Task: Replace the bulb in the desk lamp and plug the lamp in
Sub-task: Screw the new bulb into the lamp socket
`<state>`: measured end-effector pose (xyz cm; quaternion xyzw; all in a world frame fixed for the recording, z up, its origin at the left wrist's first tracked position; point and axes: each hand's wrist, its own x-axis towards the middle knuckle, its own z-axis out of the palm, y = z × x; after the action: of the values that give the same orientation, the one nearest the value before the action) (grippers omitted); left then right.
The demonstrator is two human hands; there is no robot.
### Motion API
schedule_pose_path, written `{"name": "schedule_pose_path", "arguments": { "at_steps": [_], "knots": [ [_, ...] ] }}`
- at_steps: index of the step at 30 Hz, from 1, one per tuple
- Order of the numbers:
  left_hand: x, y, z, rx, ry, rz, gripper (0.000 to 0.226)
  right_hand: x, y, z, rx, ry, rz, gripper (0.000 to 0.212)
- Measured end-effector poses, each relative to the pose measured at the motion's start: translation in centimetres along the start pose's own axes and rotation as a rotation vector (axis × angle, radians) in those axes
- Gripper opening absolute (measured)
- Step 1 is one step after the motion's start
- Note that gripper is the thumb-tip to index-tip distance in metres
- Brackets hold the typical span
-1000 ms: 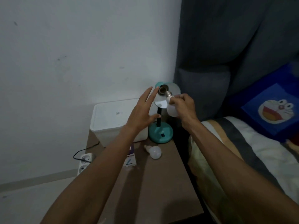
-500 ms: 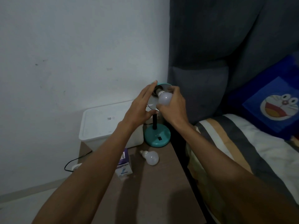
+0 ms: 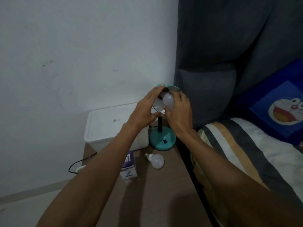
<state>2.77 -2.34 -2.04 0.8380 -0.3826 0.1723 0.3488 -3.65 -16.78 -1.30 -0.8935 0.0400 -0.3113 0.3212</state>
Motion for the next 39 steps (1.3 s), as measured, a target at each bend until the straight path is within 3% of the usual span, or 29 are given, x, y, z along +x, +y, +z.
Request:
{"name": "schedule_pose_path", "arguments": {
  "at_steps": [8,15,20,26,35,39],
  "knots": [
    [-0.1,0.1,0.0,0.003,0.017,-0.003,0.1,0.4,-0.4,-0.4,0.073,0.003,0.14,0.059],
    [0.0,0.1,0.1,-0.002,0.019,0.015,0.098,0.8,-1.3,-0.6,0.147,0.007,0.233,0.049],
    [-0.1,0.0,0.1,-0.025,0.024,0.005,0.096,0.4,-1.2,-0.6,0.149,-0.042,0.201,0.046],
    [-0.1,0.0,0.1,-0.012,0.024,0.003,0.098,0.7,-0.9,-0.4,0.167,-0.019,0.292,0.043],
    [-0.1,-0.2,0.2,-0.019,0.027,-0.001,0.097,0.4,-1.6,-0.2,0.129,-0.036,0.194,0.042],
    [-0.1,-0.2,0.2,-0.021,0.028,-0.004,0.098,0.8,-1.2,-0.2,0.14,-0.022,0.276,0.043]
  ]
}}
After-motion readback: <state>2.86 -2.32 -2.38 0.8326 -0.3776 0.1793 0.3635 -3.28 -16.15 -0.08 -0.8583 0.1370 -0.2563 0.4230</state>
